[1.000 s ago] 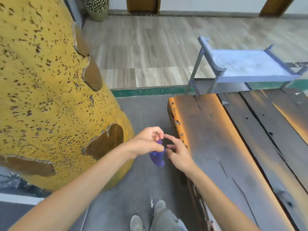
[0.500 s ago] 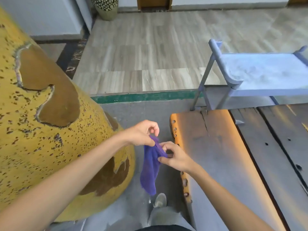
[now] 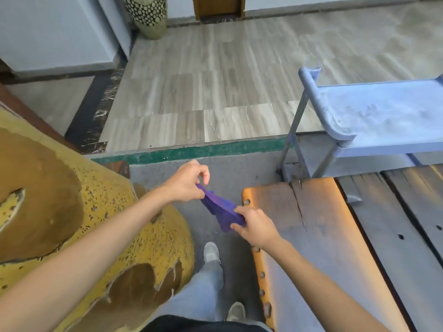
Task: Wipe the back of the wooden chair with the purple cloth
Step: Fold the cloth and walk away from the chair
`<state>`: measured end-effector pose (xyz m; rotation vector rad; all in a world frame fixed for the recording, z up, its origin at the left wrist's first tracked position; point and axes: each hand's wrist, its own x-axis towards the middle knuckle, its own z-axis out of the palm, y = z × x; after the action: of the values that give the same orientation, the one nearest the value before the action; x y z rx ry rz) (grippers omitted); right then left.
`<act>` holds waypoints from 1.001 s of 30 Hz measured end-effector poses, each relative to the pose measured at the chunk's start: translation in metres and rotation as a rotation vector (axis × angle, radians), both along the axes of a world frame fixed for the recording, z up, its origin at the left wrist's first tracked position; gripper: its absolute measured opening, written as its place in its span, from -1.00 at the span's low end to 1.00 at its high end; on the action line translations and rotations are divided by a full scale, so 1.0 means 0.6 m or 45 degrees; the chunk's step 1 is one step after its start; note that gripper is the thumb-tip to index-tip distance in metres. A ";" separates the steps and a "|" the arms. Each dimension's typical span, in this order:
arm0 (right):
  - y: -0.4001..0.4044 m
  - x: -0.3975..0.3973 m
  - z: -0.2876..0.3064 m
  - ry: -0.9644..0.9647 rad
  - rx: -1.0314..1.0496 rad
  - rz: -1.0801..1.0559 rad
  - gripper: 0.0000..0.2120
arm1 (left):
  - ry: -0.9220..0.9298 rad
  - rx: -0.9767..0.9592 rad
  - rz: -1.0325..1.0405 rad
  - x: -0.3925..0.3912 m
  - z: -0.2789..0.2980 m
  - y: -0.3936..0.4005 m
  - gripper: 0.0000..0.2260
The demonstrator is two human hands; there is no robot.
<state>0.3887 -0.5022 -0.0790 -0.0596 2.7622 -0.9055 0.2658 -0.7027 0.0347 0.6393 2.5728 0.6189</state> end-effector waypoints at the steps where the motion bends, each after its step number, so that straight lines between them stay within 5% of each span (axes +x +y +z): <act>1: 0.010 -0.018 -0.002 0.012 0.036 -0.024 -0.79 | -0.008 -0.024 -0.030 -0.025 -0.008 0.007 -0.74; 10: 0.099 -0.222 -0.010 -0.249 0.163 -0.272 -0.39 | -0.260 -0.002 -0.207 -0.251 -0.077 0.068 -0.74; 21: 0.116 -0.472 0.032 -0.191 0.537 -0.298 -0.79 | -0.390 0.140 -0.145 -0.506 -0.130 0.089 -0.79; 30: 0.184 -0.609 0.012 -0.272 0.229 -0.524 -0.81 | -0.303 0.101 -0.196 -0.689 -0.132 0.164 -0.79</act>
<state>0.0231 -0.3918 -0.0720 0.6185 2.6804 -0.6945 -0.1477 -0.6044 -0.0447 0.7347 2.2651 0.7027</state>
